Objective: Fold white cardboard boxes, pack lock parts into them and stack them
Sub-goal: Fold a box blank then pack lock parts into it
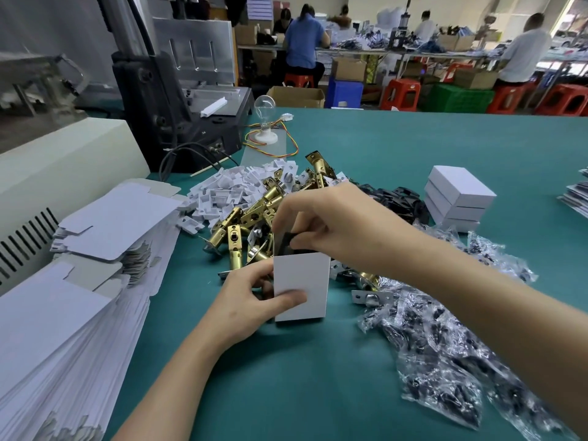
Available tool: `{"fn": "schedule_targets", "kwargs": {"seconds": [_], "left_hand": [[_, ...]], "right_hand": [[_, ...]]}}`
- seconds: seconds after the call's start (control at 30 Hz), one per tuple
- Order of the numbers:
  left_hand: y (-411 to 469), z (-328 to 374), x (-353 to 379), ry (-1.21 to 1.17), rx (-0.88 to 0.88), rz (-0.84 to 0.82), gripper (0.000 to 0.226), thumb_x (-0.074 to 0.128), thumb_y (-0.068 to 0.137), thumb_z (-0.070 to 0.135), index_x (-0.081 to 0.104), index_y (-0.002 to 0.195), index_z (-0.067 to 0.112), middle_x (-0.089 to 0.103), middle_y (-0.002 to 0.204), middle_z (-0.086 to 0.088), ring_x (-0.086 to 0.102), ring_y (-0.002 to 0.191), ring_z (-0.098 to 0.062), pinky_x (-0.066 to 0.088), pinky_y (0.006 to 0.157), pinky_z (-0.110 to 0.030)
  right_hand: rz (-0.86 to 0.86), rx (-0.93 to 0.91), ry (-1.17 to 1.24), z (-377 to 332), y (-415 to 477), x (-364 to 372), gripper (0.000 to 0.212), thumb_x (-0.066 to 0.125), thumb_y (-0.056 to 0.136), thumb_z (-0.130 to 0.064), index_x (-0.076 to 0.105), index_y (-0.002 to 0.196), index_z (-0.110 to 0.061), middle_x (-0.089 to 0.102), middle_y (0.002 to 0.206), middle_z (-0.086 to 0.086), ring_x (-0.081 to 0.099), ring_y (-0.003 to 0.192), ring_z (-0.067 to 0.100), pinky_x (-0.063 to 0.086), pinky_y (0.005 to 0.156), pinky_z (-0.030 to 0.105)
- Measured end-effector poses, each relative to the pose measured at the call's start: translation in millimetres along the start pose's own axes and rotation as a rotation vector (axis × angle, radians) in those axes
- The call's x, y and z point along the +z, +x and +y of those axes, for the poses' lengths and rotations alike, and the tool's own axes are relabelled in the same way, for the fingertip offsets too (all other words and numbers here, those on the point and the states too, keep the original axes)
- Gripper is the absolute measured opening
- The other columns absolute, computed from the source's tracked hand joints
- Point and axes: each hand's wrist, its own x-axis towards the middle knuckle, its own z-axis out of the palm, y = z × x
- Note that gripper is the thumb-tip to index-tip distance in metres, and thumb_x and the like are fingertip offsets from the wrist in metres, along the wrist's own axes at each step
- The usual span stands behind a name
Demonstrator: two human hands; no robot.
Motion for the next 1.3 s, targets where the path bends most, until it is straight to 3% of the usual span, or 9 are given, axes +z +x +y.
{"fn": "schedule_targets", "kwargs": {"seconds": [0.17,0.4,0.53,0.67,0.8,0.9,1.0,1.17,1.3], "left_hand": [[-0.7,0.6,-1.2,-0.009,-0.015,-0.016,0.050,0.082,0.073,0.065,0.071,0.120,0.050,0.077,0.106,0.003,0.064,0.096,-0.036,0.059,0.081,-0.046],[-0.3,-0.5,-2.1,-0.014,0.001,-0.008,0.052,0.082,0.069,0.071,0.071,0.118,0.055,0.078,0.109,0.010,0.067,0.095,-0.031,0.062,0.082,-0.039],[0.4,-1.3,-2.4,-0.003,-0.011,-0.001,0.051,0.082,0.069,0.070,0.071,0.117,0.057,0.078,0.106,0.009,0.070,0.096,-0.029,0.062,0.084,-0.042],[0.3,-0.1,-2.0,-0.007,-0.012,0.002,0.050,0.082,0.071,0.067,0.071,0.118,0.057,0.079,0.105,0.004,0.071,0.097,-0.028,0.062,0.084,-0.041],[-1.2,0.9,-1.1,-0.016,-0.010,0.011,0.048,0.083,0.070,0.065,0.072,0.116,0.057,0.079,0.103,-0.002,0.071,0.097,-0.032,0.062,0.086,-0.045],[-0.8,2.2,-0.6,-0.011,-0.004,0.018,0.048,0.083,0.069,0.064,0.072,0.115,0.056,0.077,0.103,-0.009,0.069,0.097,-0.037,0.060,0.089,-0.050],[0.1,1.4,-1.3,-0.006,-0.008,0.014,0.049,0.082,0.069,0.067,0.071,0.116,0.057,0.077,0.105,-0.006,0.069,0.099,-0.036,0.060,0.091,-0.050],[0.9,0.1,-0.8,0.001,-0.008,0.009,0.047,0.082,0.069,0.067,0.071,0.114,0.057,0.078,0.106,0.010,0.070,0.100,-0.033,0.061,0.090,-0.047],[1.5,1.0,-1.7,0.012,-0.010,0.007,0.049,0.082,0.069,0.067,0.071,0.115,0.057,0.078,0.106,0.010,0.070,0.100,-0.032,0.061,0.090,-0.045]], "right_hand": [[-0.074,-0.013,-0.075,-5.2,3.0,8.5,0.029,0.062,0.094,-0.001,0.067,0.115,-0.021,0.074,0.093,-0.014,0.068,0.088,0.007,0.055,0.081,0.038],[0.292,-0.016,-0.087,20.0,-21.1,-26.2,0.009,0.072,0.093,-0.030,0.075,0.097,-0.023,0.072,0.081,-0.012,0.068,0.077,0.006,0.053,0.072,0.027],[0.001,0.035,-0.205,38.7,-47.1,-46.6,0.020,0.070,0.082,-0.052,0.075,0.090,-0.034,0.068,0.076,-0.018,0.064,0.074,0.003,0.050,0.065,0.021],[-0.407,-0.032,-0.492,44.4,-69.8,-20.4,0.033,0.070,0.083,-0.061,0.067,0.110,-0.041,0.058,0.092,-0.026,0.054,0.086,-0.007,0.047,0.078,0.015],[-0.520,-0.063,-0.666,50.0,-78.7,10.0,0.036,0.069,0.091,-0.053,0.065,0.118,-0.030,0.060,0.111,-0.013,0.053,0.110,0.011,0.055,0.089,0.033],[-0.443,-0.087,-0.679,52.0,-76.9,13.3,0.019,0.056,0.102,-0.040,0.066,0.108,-0.025,0.061,0.103,-0.013,0.058,0.105,0.010,0.056,0.086,0.026],[-0.308,-0.011,-0.557,48.9,-70.7,-1.5,0.018,0.055,0.100,-0.045,0.068,0.104,-0.033,0.061,0.101,-0.022,0.059,0.094,-0.001,0.055,0.086,0.023],[0.197,0.080,0.088,38.8,-56.0,-32.6,0.012,0.071,0.085,-0.040,0.075,0.086,-0.028,0.069,0.070,-0.016,0.062,0.063,0.001,0.046,0.060,0.013],[0.319,0.136,0.313,23.8,-31.8,-20.3,0.005,0.075,0.093,-0.023,0.077,0.089,-0.021,0.073,0.068,-0.002,0.068,0.060,0.009,0.052,0.061,0.021]]}}
